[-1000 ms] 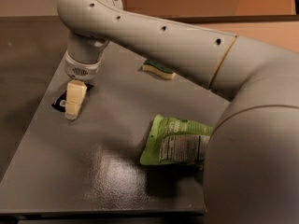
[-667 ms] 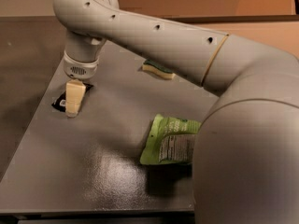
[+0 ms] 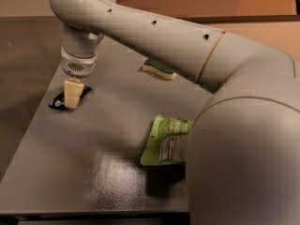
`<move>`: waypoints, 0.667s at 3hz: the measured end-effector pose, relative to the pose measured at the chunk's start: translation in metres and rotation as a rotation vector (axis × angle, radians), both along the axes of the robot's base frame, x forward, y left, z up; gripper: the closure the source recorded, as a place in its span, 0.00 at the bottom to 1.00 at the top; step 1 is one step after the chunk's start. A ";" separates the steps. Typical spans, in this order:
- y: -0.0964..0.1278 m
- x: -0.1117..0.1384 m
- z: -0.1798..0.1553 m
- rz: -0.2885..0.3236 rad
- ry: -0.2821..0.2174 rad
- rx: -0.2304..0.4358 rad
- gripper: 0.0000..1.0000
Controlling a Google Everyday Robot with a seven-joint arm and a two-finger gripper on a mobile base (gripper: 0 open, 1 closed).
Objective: Move rxbar chocolate near sponge
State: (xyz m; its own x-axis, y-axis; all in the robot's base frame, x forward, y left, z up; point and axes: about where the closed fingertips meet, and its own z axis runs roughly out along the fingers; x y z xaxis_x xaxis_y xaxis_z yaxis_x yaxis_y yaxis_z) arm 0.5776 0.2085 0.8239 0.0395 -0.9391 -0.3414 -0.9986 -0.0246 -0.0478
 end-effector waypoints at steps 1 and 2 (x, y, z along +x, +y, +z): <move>0.000 0.000 0.006 0.000 0.000 0.000 0.87; 0.000 0.000 0.006 0.000 0.000 0.000 1.00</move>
Offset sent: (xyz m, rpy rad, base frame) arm 0.0167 -0.0288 0.0489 0.0454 0.0010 -0.0669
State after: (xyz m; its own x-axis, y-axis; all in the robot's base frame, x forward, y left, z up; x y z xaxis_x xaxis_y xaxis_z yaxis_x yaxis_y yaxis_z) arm 0.5777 0.2084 0.8303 0.0391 -0.9390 -0.3416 -0.9986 -0.0242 -0.0477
